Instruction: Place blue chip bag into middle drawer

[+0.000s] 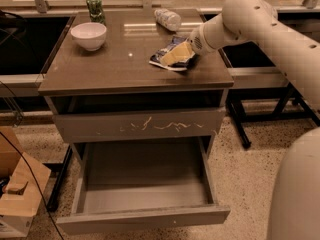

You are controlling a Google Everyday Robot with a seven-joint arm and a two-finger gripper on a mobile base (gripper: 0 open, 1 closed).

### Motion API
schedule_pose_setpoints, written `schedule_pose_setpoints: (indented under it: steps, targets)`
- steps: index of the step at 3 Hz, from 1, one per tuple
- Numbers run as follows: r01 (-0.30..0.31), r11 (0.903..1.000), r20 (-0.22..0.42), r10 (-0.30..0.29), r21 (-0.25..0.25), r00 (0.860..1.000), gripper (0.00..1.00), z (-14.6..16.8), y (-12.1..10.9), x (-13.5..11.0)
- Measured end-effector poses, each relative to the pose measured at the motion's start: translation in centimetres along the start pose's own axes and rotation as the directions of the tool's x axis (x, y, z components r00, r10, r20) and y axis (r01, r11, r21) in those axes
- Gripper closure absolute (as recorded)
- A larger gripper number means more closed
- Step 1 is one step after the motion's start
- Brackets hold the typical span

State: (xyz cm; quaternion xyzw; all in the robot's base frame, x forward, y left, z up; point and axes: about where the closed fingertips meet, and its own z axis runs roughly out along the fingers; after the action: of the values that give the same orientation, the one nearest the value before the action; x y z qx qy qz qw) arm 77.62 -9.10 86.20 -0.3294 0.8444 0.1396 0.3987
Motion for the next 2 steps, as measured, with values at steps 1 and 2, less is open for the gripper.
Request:
schedule_pose_setpoints:
  steps: [1, 2]
  targets:
    - [-0.028, 0.999, -0.021, 0.028, -0.034, 0.999, 0.1, 2.2, -0.3, 0.7]
    - [-0.021, 0.9975, -0.053, 0.018, -0.068, 0.998, 0.28, 3.5, -0.1, 1.0]
